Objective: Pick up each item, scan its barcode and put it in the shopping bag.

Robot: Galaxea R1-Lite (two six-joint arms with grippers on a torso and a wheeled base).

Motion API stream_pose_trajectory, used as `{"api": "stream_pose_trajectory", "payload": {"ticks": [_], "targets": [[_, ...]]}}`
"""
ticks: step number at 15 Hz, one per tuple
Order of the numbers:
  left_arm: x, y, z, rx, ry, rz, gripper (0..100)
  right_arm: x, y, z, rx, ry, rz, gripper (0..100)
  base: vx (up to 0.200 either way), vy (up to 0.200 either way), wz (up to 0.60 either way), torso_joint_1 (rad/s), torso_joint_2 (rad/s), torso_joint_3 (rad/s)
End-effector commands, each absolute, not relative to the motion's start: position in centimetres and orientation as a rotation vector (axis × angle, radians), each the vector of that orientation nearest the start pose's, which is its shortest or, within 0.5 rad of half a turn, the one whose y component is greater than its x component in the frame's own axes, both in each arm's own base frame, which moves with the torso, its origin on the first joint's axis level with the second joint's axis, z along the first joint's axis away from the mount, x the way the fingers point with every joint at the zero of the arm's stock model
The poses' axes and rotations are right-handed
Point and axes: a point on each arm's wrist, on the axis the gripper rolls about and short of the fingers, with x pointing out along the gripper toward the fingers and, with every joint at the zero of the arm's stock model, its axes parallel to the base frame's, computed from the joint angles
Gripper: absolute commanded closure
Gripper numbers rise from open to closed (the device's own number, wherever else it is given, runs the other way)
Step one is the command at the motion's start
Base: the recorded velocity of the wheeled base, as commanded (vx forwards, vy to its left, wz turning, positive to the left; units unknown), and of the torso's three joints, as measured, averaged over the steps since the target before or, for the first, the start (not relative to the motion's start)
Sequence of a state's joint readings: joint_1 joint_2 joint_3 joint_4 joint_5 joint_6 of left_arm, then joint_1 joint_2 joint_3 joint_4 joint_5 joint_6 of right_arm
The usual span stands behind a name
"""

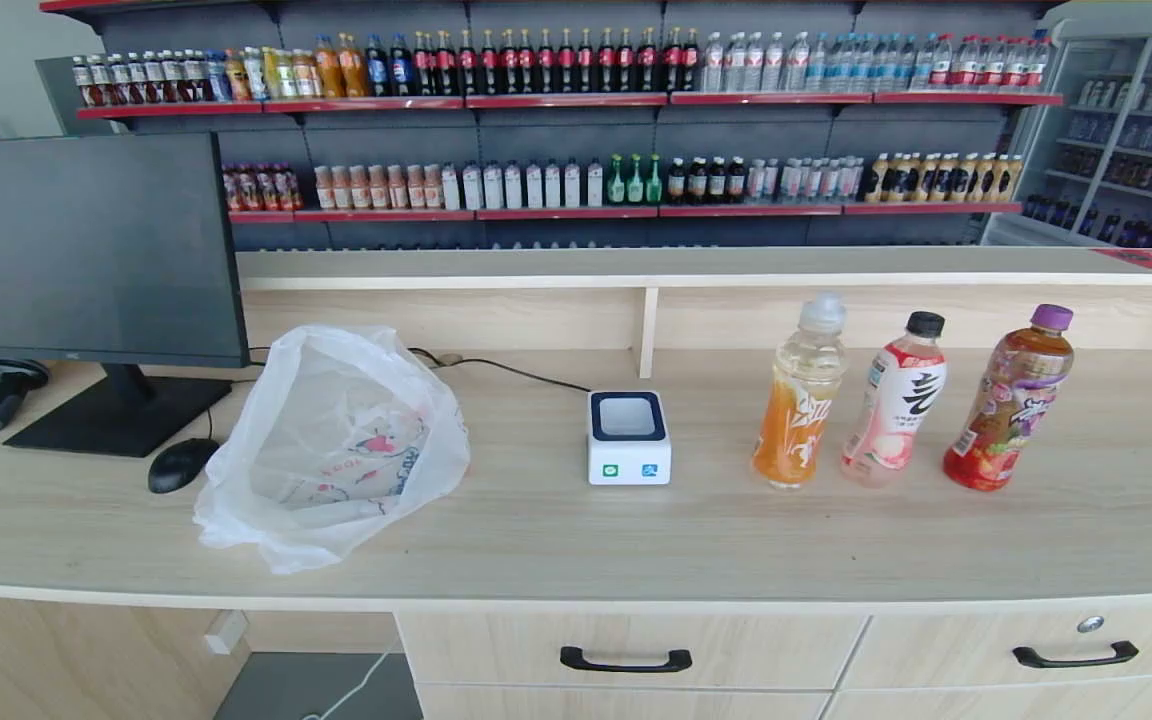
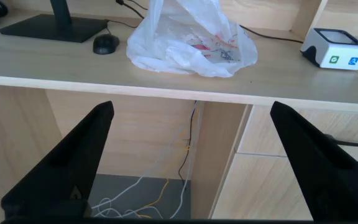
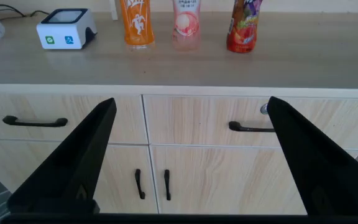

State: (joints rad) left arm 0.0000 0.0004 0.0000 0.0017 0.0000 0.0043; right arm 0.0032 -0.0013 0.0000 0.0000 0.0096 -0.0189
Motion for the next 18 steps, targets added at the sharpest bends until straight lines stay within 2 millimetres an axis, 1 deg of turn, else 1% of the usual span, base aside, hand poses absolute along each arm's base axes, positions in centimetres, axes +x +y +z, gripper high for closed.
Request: {"api": "stream_pose_trajectory", "payload": {"ticks": [1,5,8,10,13,15,18], "targets": [[-2.28,0.0,7.53,0.005,0.002,0.002,0,-2.28,0.02,7.55,-0.02,0.0,0.014,0,0.0,0.0,0.0,0.0,0.0,0.0],[-2.28,0.0,7.53,0.005,0.002,0.0,0,-2.28,0.01,7.55,0.002,0.0,0.012,0,0.0,0.0,0.0,0.0,0.0,0.0],[-2.28,0.0,7.53,0.005,0.002,0.0,0,-2.28,0.02,7.55,-0.025,0.0,0.017,0,0.0,0.0,0.0,0.0,0.0,0.0],[-2.28,0.0,7.53,0.005,0.002,0.002,0,-2.28,0.02,7.55,0.005,0.0,0.014,0,0.0,0.0,0.0,0.0,0.0,0.0],[-2.27,0.0,7.54,0.005,0.003,0.0,0,-2.28,0.02,7.55,-0.021,0.0,0.014,0,0.0,0.0,0.0,0.0,0.0,0.0],[-2.28,0.0,7.53,0.005,0.002,0.0,0,-2.28,0.1,7.6,-0.061,-0.006,0.052,0,0.0,0.0,0.0,0.0,0.0,0.0],[-2.28,0.0,7.53,0.005,0.002,0.0,0,-2.28,0.1,7.61,-0.06,-0.008,0.052,0,0.0,0.0,0.0,0.0,0.0,0.0]]}}
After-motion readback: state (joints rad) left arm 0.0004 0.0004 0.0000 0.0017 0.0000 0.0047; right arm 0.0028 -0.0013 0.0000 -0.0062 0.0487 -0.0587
